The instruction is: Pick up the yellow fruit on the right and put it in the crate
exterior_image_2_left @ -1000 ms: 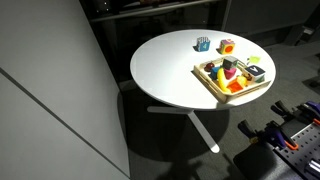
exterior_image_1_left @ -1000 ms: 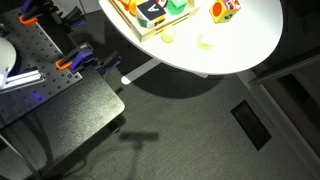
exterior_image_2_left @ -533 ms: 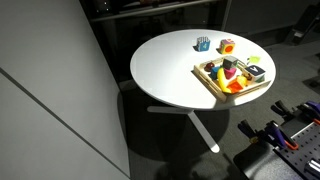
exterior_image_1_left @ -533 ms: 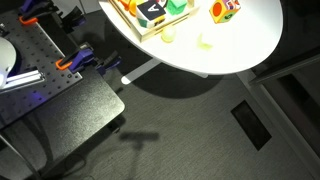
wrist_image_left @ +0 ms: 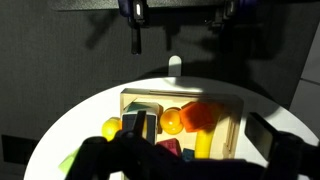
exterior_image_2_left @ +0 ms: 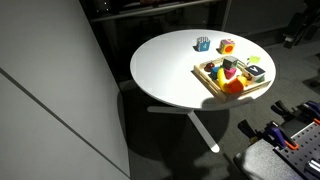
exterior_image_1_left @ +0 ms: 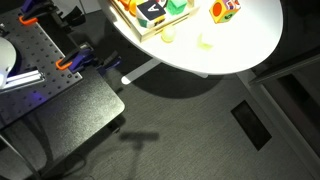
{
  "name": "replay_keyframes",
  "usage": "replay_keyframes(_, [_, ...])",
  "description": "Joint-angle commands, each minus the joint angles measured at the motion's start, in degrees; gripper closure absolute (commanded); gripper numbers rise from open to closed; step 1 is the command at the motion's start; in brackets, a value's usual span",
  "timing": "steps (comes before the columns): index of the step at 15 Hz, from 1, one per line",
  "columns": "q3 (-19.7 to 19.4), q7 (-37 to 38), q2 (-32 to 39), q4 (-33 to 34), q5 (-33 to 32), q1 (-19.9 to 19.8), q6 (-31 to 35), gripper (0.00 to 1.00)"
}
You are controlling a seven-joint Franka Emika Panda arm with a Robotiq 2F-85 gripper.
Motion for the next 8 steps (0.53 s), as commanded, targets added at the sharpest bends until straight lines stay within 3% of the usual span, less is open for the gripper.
replay_keyframes(1, [-1.59, -2.03, 5.60, 3.49, 1.46, -1.02, 0.95, 0.00])
replay_keyframes(8, [-4.36, -2.93, 12.34, 5.99, 2.55, -3.06, 7.28, 0.00])
